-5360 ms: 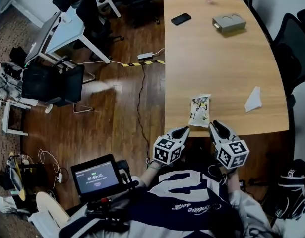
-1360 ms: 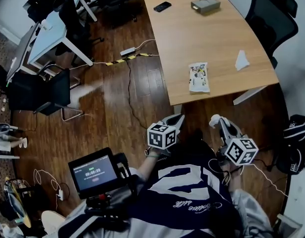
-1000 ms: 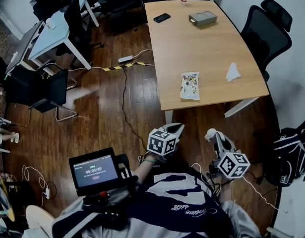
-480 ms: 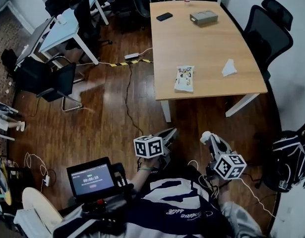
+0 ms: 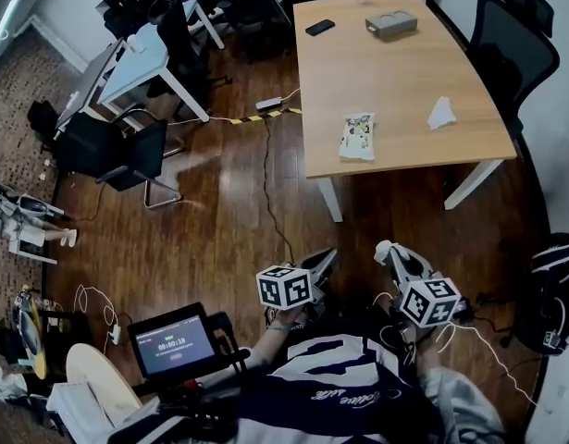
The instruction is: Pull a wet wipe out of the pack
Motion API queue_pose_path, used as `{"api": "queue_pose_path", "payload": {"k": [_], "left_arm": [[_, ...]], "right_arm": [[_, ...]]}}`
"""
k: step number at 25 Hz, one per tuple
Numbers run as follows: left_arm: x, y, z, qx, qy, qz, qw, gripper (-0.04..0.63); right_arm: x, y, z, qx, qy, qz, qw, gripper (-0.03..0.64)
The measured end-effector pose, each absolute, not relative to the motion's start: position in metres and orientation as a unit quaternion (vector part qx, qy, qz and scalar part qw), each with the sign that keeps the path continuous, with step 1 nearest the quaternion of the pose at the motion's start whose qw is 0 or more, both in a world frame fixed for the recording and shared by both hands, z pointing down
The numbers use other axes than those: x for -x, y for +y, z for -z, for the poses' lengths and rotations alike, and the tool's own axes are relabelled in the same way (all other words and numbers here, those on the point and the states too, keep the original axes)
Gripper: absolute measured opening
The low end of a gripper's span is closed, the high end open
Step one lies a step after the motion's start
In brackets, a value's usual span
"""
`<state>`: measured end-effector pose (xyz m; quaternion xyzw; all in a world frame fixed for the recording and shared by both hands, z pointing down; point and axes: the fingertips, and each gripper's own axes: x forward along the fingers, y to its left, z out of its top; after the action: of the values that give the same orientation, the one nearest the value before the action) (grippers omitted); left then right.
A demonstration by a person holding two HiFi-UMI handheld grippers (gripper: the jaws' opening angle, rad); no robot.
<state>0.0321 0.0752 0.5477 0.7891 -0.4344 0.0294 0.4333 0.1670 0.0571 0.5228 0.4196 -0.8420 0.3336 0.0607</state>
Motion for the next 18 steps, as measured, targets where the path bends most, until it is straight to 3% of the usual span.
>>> {"api": "queue_pose_path", "payload": {"k": [10, 18], "left_arm": [[-0.052, 0.08, -0.513, -0.867, -0.38, -0.072, 0.315, 0.003], [-0.01, 0.106, -0.507, -0.896, -0.38, -0.137, 0.182, 0.003]], "right_arm": [[-0.166, 0.067, -0.52, -0.456, -0.821, -0.342, 0.024, 0.014], [-0.117, 0.087, -0.51, -0.475, -0.819, -0.319, 0.024, 0.014]]}}
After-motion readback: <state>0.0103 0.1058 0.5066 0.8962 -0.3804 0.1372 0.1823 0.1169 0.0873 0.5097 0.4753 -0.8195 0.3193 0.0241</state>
